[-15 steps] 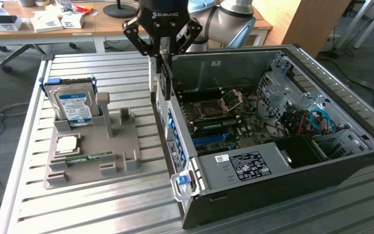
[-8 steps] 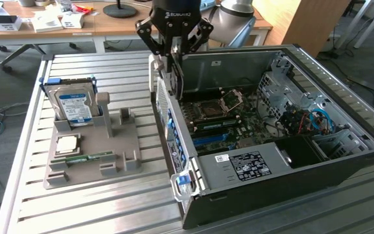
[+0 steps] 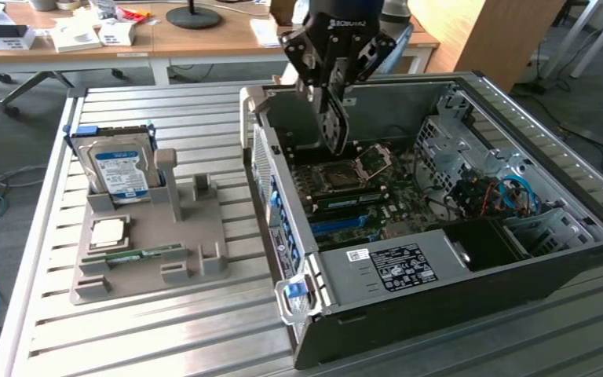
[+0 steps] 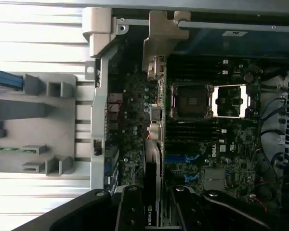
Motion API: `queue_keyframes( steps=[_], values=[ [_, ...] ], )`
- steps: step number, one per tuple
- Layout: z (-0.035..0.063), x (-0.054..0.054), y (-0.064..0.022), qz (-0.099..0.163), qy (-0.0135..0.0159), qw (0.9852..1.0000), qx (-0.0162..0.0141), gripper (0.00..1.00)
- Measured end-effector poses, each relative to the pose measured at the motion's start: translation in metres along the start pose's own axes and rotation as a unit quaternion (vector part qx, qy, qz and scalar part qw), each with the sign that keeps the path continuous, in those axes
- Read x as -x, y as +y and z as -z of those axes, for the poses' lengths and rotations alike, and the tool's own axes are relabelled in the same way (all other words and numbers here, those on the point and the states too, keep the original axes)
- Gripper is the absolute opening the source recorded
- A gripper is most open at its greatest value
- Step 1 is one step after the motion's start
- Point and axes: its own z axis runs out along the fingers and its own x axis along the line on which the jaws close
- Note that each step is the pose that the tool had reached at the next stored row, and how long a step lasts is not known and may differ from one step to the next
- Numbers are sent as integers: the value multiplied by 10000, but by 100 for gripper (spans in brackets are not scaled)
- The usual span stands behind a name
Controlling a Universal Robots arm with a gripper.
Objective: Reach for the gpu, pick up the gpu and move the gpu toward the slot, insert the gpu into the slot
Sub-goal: 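Pick up the gpu and move the gpu toward the slot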
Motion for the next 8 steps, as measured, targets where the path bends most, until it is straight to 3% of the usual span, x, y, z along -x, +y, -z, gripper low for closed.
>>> queue_keyframes(
  steps=[8],
  values=[
    [-6, 274, 0, 0, 0, 10000, 0, 26]
  ],
)
